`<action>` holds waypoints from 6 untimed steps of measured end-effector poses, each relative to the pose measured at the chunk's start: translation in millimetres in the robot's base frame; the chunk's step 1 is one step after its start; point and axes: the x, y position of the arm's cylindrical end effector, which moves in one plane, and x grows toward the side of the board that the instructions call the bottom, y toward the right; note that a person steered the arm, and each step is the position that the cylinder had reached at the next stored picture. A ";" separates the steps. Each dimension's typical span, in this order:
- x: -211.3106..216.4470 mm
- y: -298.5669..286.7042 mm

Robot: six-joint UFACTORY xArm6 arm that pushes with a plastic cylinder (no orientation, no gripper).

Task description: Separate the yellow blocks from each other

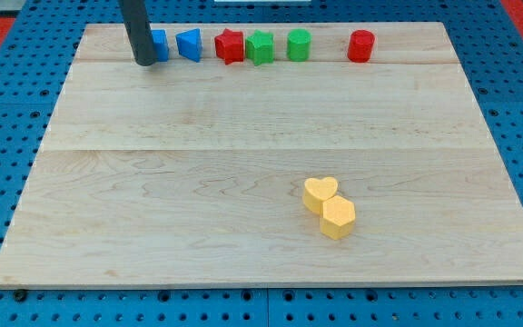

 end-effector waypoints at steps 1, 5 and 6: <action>0.0 -8.5; 106.6 174.8; 177.0 274.7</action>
